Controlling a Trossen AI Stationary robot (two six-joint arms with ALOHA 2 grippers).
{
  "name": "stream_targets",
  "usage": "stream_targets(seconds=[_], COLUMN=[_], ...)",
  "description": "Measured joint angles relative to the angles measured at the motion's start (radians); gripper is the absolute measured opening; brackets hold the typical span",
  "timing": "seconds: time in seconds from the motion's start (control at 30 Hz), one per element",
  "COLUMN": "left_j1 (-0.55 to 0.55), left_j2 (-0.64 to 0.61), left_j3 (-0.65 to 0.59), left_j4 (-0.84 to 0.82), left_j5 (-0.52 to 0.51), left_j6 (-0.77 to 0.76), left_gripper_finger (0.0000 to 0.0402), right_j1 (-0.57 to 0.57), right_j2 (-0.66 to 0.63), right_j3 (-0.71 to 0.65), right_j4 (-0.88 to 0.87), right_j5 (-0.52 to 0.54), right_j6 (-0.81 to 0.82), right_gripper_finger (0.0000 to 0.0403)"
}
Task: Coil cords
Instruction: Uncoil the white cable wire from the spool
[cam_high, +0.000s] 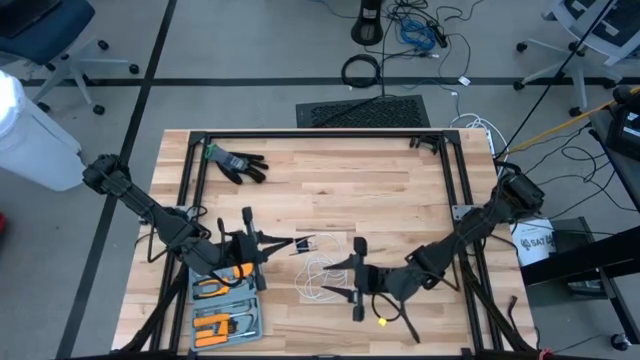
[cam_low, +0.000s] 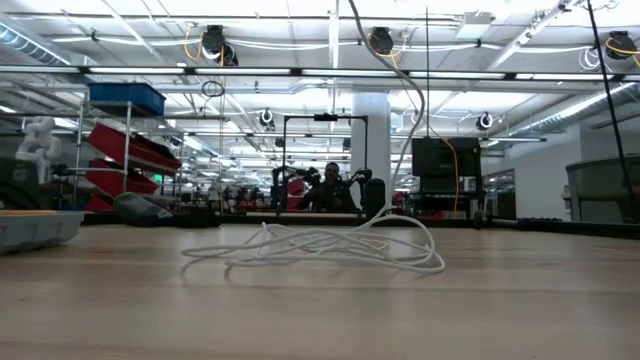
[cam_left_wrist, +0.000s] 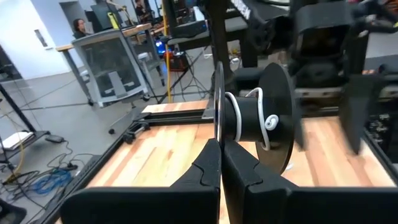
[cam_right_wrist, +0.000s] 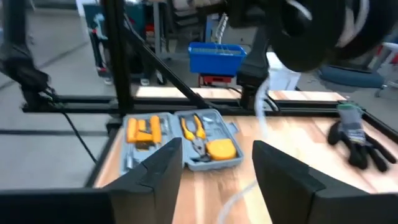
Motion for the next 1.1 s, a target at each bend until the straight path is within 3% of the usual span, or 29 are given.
stream_targets(seconds=[0.23,0.53,0.73,0.97,1.1], left_j1=[0.003,0.003,0.003,-0.009,-0.032], left_j2=[0.000,0.000,0.000,0.000,0.000], left_j3=[0.000,0.000,0.000,0.000,0.000], left_j4=[0.012,0.034,0.034,0.022,0.014], left_j5=[0.033,0.060,0.060,0.060,0.060], left_j6=[0.000,0.000,0.000,-0.057,-0.077], left_gripper_finger=[0.0000,0.0000,0.0000,0.0000,0.0000], right_j1=[-0.036,-0.070,-0.085,-0.073,-0.041], right_j2=[0.002,0.049,0.058,0.058,0.058], right_j3=[0.000,0.000,0.000,0.000,0.000], right_j4=[-0.012,0.111,0.153,0.139,0.117], right_j5=[0.000,0.001,0.006,0.010,0.040], right_j6=[-0.032,-0.083,-0.109,-0.101,-0.045], right_gripper_finger=[0.0209,0.0183,0.0127,0.0013,0.0008])
